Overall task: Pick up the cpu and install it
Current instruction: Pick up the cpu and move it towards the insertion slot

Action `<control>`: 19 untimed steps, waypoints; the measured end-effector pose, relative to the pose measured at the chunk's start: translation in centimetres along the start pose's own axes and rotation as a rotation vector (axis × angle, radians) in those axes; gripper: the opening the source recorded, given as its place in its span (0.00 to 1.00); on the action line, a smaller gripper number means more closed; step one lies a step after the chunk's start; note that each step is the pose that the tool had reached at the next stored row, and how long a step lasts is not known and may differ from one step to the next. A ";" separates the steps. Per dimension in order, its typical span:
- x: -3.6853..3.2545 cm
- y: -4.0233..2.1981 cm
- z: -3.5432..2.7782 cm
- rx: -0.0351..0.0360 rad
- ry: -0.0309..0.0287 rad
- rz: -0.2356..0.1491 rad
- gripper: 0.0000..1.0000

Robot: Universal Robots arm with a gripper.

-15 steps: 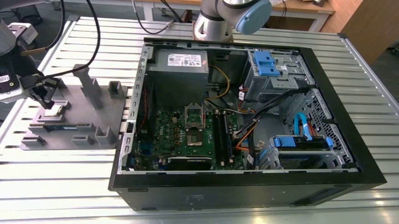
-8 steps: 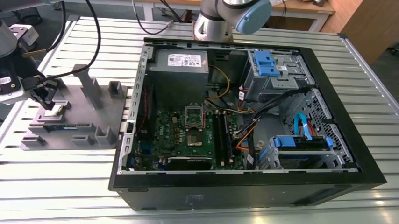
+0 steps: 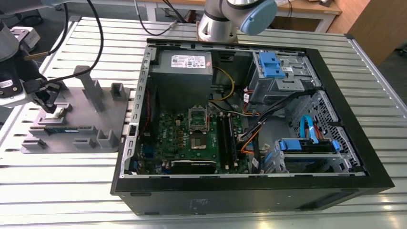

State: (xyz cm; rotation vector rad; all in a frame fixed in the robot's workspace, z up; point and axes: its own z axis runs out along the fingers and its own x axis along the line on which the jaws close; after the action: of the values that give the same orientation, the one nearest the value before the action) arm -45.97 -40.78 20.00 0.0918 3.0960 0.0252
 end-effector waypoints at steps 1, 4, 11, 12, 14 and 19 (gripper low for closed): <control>0.00 0.00 0.01 -0.0001 0.0002 -0.003 0.11; 0.00 0.00 0.03 -0.0002 0.0002 -0.006 0.11; 0.01 -0.01 0.34 -0.0006 0.0003 -0.011 0.11; 0.01 -0.01 0.35 -0.0006 0.0003 -0.011 0.11; 0.01 -0.01 0.36 -0.0006 0.0004 -0.012 0.11; 0.01 -0.01 0.37 -0.0008 0.0002 -0.012 0.17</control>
State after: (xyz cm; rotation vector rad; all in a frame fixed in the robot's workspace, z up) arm -45.97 -40.78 19.63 0.0730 3.0966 0.0259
